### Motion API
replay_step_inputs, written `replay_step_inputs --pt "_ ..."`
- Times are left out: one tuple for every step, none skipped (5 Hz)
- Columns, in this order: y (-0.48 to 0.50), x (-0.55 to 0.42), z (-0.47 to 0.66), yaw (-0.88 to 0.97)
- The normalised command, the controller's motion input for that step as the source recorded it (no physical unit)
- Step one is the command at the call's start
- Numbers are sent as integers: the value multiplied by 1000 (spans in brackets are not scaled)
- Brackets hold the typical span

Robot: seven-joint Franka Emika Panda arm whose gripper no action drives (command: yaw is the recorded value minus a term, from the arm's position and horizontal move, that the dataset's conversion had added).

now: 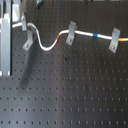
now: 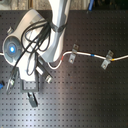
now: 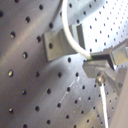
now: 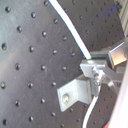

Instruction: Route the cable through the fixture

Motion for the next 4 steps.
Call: replay_step_inputs --pt "5 73 -47 -126" --pt "181 89 -440 -331" --pt "325 -76 -356 -114" --pt "174 -28 -137 209"
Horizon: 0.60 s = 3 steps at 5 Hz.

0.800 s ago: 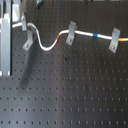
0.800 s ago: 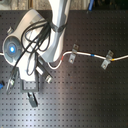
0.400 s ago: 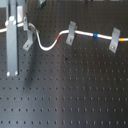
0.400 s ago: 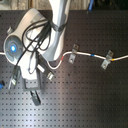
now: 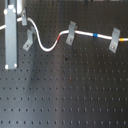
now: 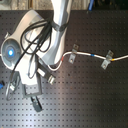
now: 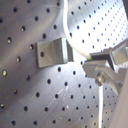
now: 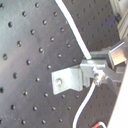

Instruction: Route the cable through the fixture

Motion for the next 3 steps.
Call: replay_step_inputs --pt "11 74 34 317" --pt "0 -3 204 746" --pt "-8 33 197 71"
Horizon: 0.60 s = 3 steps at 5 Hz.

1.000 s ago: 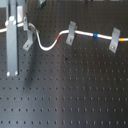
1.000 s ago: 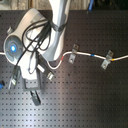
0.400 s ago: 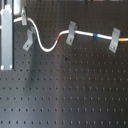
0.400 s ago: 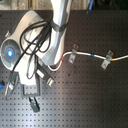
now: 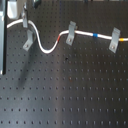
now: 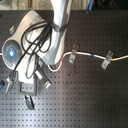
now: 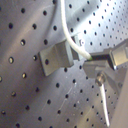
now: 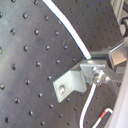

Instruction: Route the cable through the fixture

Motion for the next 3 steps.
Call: replay_step_inputs --pt "-26 -23 491 911" --pt "0 0 17 0" --pt "-262 -96 278 566"
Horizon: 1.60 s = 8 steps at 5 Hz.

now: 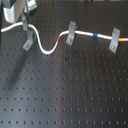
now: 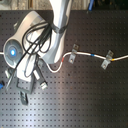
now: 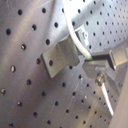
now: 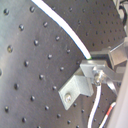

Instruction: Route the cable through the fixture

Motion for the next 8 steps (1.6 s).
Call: replay_step_inputs --pt "0 0 0 17" --pt "250 -69 -211 240" --pt "222 49 -300 257" --pt "90 179 -297 354" --pt "16 259 -66 406" --pt "-2 -7 289 723" --pt "-15 -16 285 789" --pt "-111 -468 405 197"
